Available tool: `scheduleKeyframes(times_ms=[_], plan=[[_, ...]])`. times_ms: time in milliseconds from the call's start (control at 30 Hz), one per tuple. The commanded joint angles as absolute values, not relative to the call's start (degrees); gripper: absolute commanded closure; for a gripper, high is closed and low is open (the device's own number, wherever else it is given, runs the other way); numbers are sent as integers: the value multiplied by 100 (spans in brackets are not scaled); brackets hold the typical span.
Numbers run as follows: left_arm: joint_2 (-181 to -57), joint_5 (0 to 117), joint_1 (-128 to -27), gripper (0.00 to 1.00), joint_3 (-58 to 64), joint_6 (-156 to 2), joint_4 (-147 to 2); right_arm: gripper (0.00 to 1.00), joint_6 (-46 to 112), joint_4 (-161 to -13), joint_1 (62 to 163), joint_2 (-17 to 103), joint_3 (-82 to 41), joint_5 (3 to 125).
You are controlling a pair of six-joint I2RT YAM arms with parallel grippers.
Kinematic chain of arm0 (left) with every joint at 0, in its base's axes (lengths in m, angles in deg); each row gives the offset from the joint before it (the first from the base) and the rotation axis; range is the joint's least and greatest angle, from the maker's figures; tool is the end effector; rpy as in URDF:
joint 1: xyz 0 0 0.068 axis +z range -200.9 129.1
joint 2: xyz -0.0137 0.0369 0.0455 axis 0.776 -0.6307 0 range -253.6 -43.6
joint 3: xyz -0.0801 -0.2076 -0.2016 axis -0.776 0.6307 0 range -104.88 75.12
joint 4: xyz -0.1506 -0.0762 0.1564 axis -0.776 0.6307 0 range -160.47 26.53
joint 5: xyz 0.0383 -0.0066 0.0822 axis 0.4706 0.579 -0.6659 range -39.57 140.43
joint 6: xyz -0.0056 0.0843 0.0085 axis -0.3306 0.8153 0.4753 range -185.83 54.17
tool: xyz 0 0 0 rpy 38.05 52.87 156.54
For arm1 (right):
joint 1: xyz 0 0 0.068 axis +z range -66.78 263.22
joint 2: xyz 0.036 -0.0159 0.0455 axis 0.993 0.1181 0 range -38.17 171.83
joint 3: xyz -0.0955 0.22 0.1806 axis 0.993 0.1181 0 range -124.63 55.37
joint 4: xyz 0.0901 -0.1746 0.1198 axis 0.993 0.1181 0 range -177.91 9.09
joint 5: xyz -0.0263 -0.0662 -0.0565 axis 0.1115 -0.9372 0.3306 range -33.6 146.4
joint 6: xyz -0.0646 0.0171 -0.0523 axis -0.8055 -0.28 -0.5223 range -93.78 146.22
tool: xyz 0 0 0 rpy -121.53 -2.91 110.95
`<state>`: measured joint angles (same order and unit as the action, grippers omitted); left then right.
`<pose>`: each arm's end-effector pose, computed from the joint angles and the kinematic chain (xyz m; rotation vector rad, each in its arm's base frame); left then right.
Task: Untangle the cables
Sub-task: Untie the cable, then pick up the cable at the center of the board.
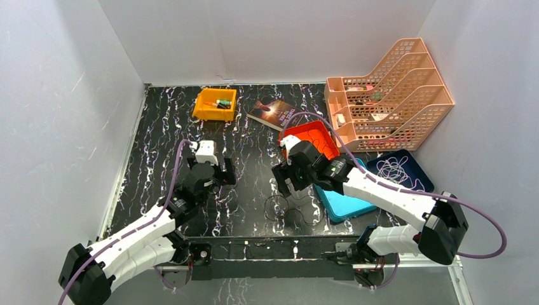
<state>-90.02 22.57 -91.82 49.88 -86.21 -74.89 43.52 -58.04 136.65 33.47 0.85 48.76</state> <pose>0.1522 -0.0857 0.2645 -0.0055 1.8388 -0.2995 0.1560 0.1935 0.2778 -0.6908 2.3233 0.4208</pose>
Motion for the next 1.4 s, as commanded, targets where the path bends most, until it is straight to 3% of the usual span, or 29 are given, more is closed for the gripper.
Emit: scheduleKeyframes(times_ms=[0, 233, 700, 1233, 1367], plan=[[-8844, 2433, -9141, 11, 4764, -8525, -7386, 2, 3467, -6356, 13681, 3407, 87, 5457], [-8891, 2361, -9137, 11, 4677, -8398, -7223, 2, 3552, -7141, 13678, 3771, 457, 5355], [-8657, 2584, -9136, 11, 4784, -8323, -7422, 4, 3844, -6877, 13613, 4843, 273, 5686], [-8658, 2564, -9141, 11, 4801, -8295, -7384, 48, 3875, -7006, 13488, 5300, 14, 4769], [-8621, 2511, -9142, 11, 4802, -8299, -7357, 69, 3775, -6886, 13490, 5387, -125, 4677]])
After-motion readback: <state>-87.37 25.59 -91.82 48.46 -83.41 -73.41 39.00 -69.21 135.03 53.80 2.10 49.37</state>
